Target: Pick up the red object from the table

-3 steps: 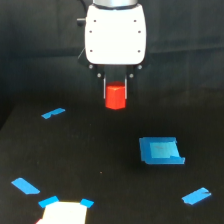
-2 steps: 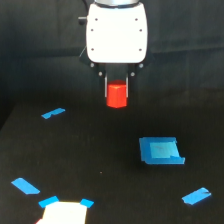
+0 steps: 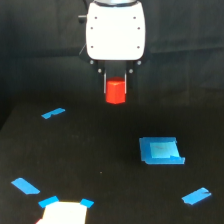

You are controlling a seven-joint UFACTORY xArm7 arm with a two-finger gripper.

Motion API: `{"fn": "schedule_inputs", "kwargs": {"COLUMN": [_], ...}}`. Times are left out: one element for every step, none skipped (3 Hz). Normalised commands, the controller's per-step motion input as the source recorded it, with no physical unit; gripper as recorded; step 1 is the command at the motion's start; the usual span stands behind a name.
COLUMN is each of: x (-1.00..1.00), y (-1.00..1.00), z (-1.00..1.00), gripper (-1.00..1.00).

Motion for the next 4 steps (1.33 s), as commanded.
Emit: {"fn": "schedule_inputs", "kwargs": {"x": [0.01,-0.18,-0.10,-0.26], "y": [0.31,0.13,-0.28,-0.38], "z": [-0.07,-0.03,0.12,0.79], "gripper": [-0.41,-1.00,-0.89,-1.00]}}
